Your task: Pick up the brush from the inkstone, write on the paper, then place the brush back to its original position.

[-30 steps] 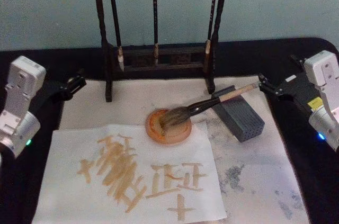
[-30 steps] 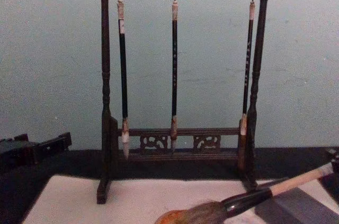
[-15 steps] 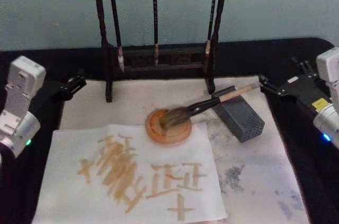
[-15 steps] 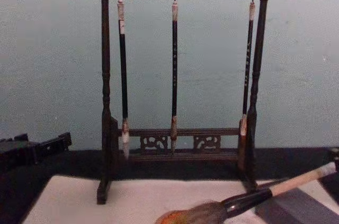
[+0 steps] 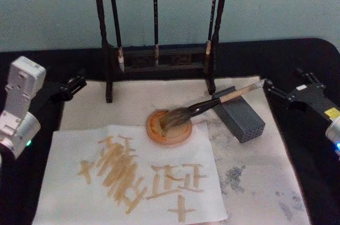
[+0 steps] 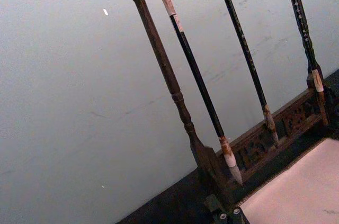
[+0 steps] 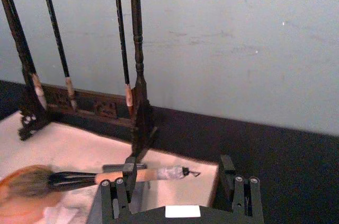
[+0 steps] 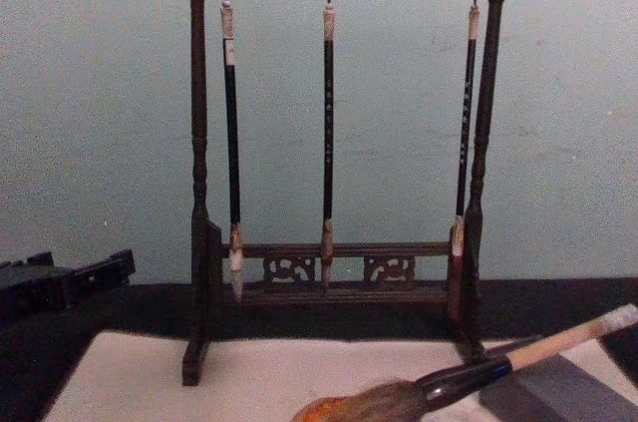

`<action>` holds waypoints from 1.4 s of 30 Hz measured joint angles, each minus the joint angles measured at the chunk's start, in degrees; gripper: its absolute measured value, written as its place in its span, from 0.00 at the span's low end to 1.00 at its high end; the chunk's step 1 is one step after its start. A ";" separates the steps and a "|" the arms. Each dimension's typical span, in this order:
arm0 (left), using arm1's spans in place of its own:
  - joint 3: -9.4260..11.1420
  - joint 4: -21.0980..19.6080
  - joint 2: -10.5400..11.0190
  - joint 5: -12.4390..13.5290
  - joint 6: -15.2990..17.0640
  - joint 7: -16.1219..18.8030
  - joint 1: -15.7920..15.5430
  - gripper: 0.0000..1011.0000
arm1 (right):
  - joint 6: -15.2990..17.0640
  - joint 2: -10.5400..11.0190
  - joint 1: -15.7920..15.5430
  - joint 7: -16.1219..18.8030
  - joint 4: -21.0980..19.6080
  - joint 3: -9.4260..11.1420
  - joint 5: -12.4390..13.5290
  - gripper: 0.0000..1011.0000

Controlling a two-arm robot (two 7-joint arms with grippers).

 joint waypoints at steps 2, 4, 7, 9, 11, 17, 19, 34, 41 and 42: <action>0.00 0.00 0.00 0.00 0.00 0.00 0.00 0.99 | 0.70 -0.41 -0.91 0.94 -0.49 0.96 1.89 0.99; 0.00 0.00 0.00 0.00 0.00 0.00 0.00 0.99 | 1.44 -0.93 -1.66 2.07 -0.71 1.97 3.90 0.99; 0.00 0.00 0.00 0.00 0.00 0.00 0.00 0.99 | 2.42 -1.79 -2.40 3.88 -0.65 3.20 6.87 0.99; 0.00 0.00 0.00 0.00 0.00 0.00 0.00 0.99 | 3.81 -2.73 -2.63 5.58 -0.08 4.31 9.89 0.99; 0.00 0.00 0.00 0.00 0.00 0.00 0.00 0.99 | 4.86 -3.36 -2.64 6.76 0.49 4.88 11.94 0.99; 0.00 0.00 0.00 0.00 0.00 0.00 0.00 0.99 | 9.49 -5.11 -1.93 9.86 3.30 6.11 19.98 0.99; 0.00 0.00 0.00 0.00 0.00 0.00 0.00 0.99 | 10.86 -5.48 -1.62 10.30 4.06 6.32 22.02 0.99; 0.00 0.00 0.00 0.00 0.00 0.00 0.00 0.99 | 20.14 -7.65 1.66 12.01 10.35 6.68 34.94 0.99; 0.00 0.00 0.00 0.00 0.00 0.00 0.00 0.99 | 22.46 -8.53 4.24 12.63 13.71 5.78 38.10 0.99; 0.00 0.00 0.00 0.00 0.00 0.00 0.00 0.99 | 22.69 -8.64 4.57 12.76 14.19 5.66 38.44 0.99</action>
